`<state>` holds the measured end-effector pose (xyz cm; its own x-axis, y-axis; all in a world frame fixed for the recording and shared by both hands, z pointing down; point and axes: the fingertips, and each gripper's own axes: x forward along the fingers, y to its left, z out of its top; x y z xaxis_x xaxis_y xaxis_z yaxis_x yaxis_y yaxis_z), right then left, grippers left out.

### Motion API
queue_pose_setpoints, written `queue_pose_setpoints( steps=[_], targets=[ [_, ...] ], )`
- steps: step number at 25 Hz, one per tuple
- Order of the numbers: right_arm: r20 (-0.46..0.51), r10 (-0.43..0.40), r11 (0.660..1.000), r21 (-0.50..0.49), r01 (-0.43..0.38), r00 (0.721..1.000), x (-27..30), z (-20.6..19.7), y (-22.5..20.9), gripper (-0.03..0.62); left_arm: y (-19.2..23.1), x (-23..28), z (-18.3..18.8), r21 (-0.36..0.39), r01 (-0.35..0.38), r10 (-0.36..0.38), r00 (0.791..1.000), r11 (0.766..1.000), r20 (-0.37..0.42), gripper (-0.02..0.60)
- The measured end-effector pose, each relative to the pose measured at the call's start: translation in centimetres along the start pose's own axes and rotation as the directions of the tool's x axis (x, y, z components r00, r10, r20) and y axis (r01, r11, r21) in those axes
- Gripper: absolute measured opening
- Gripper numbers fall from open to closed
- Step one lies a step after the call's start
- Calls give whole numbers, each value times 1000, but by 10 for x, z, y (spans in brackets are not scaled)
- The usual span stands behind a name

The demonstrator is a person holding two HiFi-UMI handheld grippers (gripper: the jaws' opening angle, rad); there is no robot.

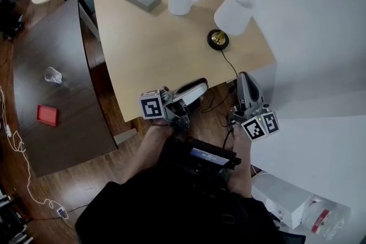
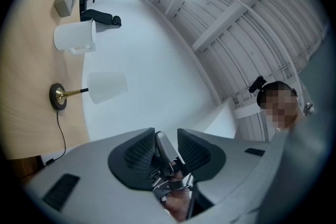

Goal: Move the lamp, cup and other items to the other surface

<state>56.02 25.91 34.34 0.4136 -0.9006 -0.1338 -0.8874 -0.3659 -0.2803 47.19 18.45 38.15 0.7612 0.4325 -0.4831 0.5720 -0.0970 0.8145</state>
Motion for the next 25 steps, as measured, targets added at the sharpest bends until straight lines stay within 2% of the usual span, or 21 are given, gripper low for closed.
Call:
queue_pose_setpoints(
  steps=[5, 15, 22, 25],
  targets=[
    [13, 54, 998, 29, -55, 998, -18, 5, 4, 14, -15, 3, -17, 42, -29, 29, 999, 999, 18, 138],
    [45, 142, 982, 118, -146, 989, -92, 21, -12, 14, -43, 21, -95, 97, -106, 98, 992, 990, 82, 138],
    [58, 262, 949, 166, -268, 963, -143, 25, 13, 14, -87, 10, -151, 198, -160, 129, 978, 967, 162, 140],
    [58, 318, 928, 188, -323, 946, -159, 18, 32, 14, -102, -6, -174, 221, -201, 156, 967, 954, 203, 138]
  ],
)
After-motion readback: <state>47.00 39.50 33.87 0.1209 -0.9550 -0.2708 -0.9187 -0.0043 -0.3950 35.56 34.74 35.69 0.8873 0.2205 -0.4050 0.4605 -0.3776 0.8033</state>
